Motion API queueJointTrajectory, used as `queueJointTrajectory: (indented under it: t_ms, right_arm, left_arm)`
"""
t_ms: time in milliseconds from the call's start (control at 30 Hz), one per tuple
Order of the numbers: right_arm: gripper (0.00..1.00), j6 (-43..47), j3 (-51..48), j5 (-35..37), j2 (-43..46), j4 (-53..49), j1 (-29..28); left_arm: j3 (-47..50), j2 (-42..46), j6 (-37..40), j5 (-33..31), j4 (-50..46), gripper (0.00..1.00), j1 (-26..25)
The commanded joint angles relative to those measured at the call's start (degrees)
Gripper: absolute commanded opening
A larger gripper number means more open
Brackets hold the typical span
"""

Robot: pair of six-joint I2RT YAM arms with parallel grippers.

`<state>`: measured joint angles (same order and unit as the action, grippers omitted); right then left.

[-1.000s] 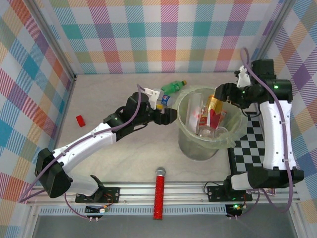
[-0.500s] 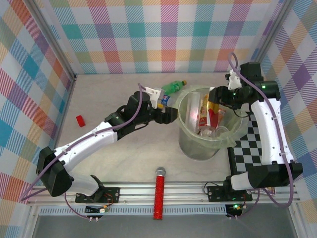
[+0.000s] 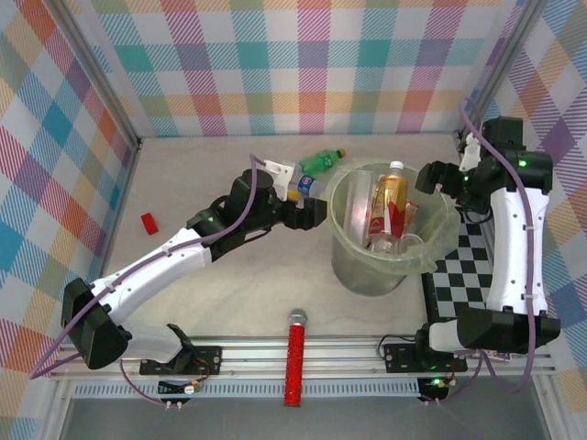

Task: Put the plastic bottles in the bin

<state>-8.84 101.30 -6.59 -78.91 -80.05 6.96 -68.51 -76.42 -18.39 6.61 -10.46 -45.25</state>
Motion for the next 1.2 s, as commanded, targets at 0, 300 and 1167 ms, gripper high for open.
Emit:
queueJointTrajectory:
  t_ms: [0,300,1167]
  right_arm:
    - [0.96,2.38,-2.53,-4.99,1.07,-0.54,0.13]
    - [0.90,1.34,-8.65,-16.13,3.68,3.49,-1.05]
    - [0.89,-18.57,-2.87,-17.57,-14.24,33.18,-35.39]
  left_arm:
    - [-1.48,1.39,0.34,1.94,0.27,0.96,-0.49]
    - [-1.43,0.40,-1.70,4.77,3.14,0.96,-0.46]
    - [6.50,22.64,-1.94,-3.84,-24.70,0.86,22.97]
